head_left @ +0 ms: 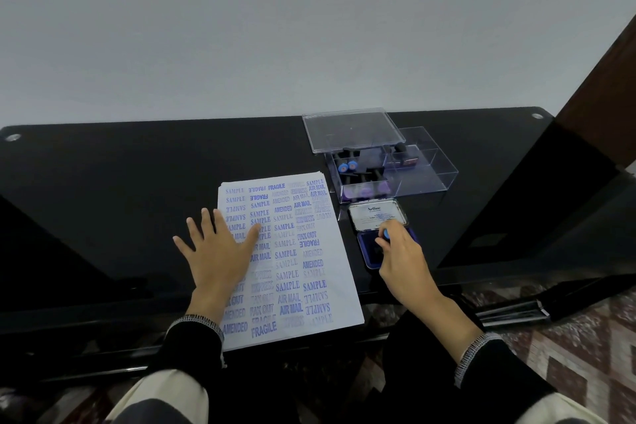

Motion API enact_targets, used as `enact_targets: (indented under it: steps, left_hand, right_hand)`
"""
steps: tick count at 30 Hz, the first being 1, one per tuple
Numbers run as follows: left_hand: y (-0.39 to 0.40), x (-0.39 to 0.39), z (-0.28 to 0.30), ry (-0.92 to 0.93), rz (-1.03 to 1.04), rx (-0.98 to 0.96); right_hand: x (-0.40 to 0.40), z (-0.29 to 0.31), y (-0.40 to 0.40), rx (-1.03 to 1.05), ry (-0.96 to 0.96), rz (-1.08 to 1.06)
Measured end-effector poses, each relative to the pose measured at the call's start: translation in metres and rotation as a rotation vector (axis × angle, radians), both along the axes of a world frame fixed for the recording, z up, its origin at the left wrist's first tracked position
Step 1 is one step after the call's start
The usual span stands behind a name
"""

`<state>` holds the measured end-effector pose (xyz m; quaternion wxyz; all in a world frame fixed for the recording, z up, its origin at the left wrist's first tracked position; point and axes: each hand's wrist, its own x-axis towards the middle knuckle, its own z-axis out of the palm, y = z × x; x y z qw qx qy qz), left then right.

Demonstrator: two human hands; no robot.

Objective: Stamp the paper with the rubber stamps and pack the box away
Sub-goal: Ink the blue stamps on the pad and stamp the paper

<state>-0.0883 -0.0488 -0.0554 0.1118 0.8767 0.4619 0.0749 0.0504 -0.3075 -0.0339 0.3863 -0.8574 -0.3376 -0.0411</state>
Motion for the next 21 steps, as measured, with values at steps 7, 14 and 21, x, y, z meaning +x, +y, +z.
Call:
enact_targets:
  steps: [7,14,21]
  left_hand:
    - [-0.0006,-0.0002,0.0007,-0.009,0.001,-0.006]
    - [-0.0009,0.0001,0.0014,-0.005,-0.001,-0.007]
    - [0.0001,0.0001,0.0002,-0.002,0.001,-0.009]
  right_hand:
    - [0.0001,0.0003,0.0017,-0.010,0.003,-0.017]
    - [-0.0035,-0.0024,0.0013,-0.026,-0.067,-0.017]
    - [-0.0001,0.0019,-0.0010,0.043,0.085,-0.036]
